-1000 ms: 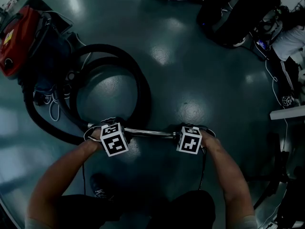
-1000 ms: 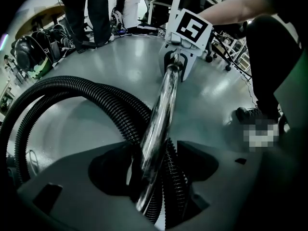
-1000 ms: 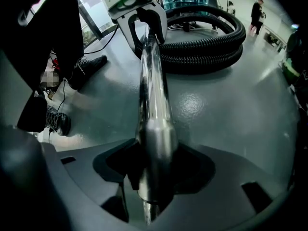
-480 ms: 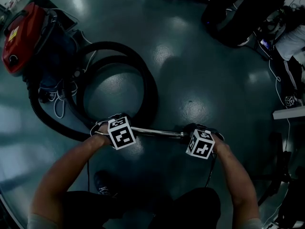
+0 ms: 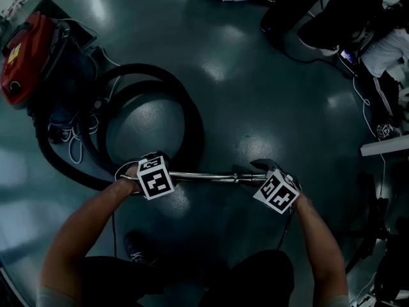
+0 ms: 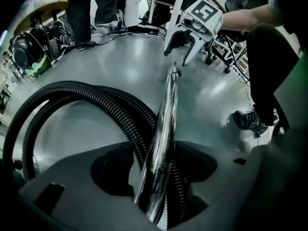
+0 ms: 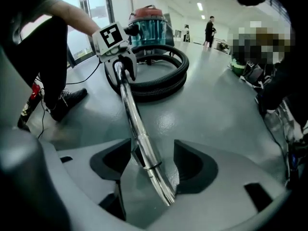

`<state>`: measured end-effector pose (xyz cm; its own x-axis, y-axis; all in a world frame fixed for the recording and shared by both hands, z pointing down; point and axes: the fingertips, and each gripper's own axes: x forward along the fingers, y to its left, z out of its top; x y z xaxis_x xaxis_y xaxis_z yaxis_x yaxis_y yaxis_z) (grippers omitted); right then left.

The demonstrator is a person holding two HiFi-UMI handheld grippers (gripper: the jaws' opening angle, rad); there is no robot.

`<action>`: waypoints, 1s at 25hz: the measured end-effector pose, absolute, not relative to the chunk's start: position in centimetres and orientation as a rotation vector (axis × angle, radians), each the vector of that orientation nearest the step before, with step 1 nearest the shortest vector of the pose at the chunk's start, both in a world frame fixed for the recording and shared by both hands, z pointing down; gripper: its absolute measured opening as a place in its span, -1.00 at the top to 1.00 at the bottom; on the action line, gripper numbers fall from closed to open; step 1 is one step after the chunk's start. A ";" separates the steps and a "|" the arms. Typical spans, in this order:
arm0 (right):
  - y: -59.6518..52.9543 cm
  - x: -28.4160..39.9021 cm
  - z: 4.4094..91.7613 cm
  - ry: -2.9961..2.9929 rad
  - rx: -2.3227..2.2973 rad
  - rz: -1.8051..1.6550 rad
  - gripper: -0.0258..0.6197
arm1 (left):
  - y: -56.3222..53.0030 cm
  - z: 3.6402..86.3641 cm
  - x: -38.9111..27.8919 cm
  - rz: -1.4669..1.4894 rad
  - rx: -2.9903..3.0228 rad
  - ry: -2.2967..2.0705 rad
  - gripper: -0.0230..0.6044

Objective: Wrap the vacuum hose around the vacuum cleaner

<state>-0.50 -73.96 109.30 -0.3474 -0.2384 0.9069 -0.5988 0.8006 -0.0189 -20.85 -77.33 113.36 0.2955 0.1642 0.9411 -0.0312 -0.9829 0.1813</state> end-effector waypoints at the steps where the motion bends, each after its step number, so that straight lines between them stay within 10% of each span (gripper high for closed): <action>1: -74.1 -0.2 108.6 -1.939 0.664 0.428 0.06 | -77.5 112.6 -20.7 1.762 2.418 0.130 0.04; 6: -74.5 -1.1 103.6 -1.990 0.724 0.410 0.09 | -80.6 105.8 -20.2 1.651 2.536 -0.025 0.04; 11: -74.9 -3.2 96.6 -2.010 0.789 0.344 0.53 | -81.5 97.8 -20.8 1.527 2.595 -0.190 0.05; 14: -76.0 -4.4 91.3 -2.061 0.938 0.361 0.91 | -80.9 92.8 -21.0 1.505 2.641 -0.231 0.38; 25: -73.8 -10.4 73.2 -2.205 1.116 0.532 0.91 | -76.6 75.3 -20.9 1.338 2.649 -0.370 0.91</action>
<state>-10.39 -73.78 73.21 -0.4631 -0.5788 0.6712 -0.8213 0.5649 -0.0795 -20.93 -76.57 75.26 0.5714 -0.1510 0.8067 -0.2851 -0.9582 0.0225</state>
